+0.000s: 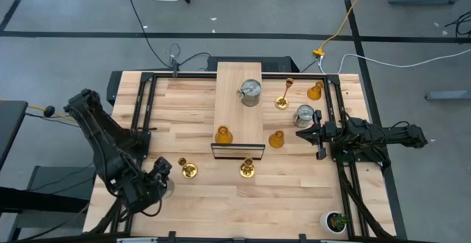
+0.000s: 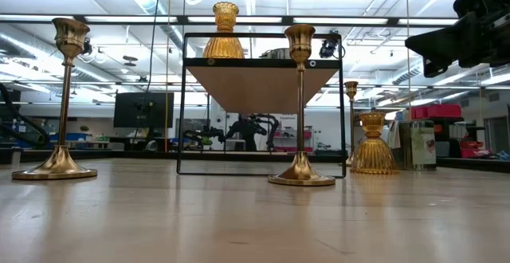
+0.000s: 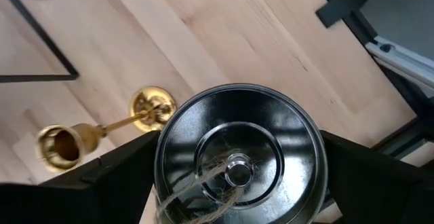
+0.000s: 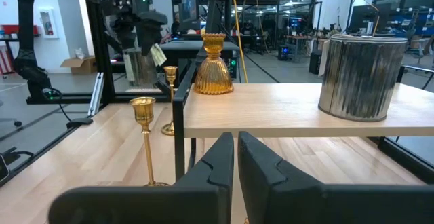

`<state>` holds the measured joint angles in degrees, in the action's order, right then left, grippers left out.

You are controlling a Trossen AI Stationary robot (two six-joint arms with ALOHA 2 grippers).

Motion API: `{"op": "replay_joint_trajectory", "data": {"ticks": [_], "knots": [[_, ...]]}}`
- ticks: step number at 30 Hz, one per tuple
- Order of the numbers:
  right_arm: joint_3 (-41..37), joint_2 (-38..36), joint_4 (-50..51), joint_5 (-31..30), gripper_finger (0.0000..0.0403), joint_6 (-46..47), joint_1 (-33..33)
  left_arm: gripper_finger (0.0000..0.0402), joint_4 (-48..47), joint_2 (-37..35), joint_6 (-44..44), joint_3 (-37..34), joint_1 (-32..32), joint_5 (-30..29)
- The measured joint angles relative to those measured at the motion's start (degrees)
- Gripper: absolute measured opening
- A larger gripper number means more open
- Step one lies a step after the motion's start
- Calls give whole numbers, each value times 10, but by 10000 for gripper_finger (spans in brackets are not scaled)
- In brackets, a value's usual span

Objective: Pick & Place candle stick holders
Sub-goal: Put the bottom scented candle can aligned with the other scented candle can on the shelf

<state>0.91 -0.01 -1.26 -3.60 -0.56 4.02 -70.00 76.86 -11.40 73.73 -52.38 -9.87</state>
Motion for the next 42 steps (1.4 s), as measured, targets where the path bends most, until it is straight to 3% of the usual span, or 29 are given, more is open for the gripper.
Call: {"op": "replay_joint_trajectory", "data": {"ticks": [13, 25, 42], "knots": [[0, 0, 0, 0, 27, 0, 0, 380, -85, 0, -8, 123, 78, -17], [0, 0, 0, 0, 27, 0, 0, 372, -145, 0, -3, 212, 202, -21], [0, 0, 0, 0, 27, 0, 0, 373, -160, 0, 100, 246, 425, -25]]}}
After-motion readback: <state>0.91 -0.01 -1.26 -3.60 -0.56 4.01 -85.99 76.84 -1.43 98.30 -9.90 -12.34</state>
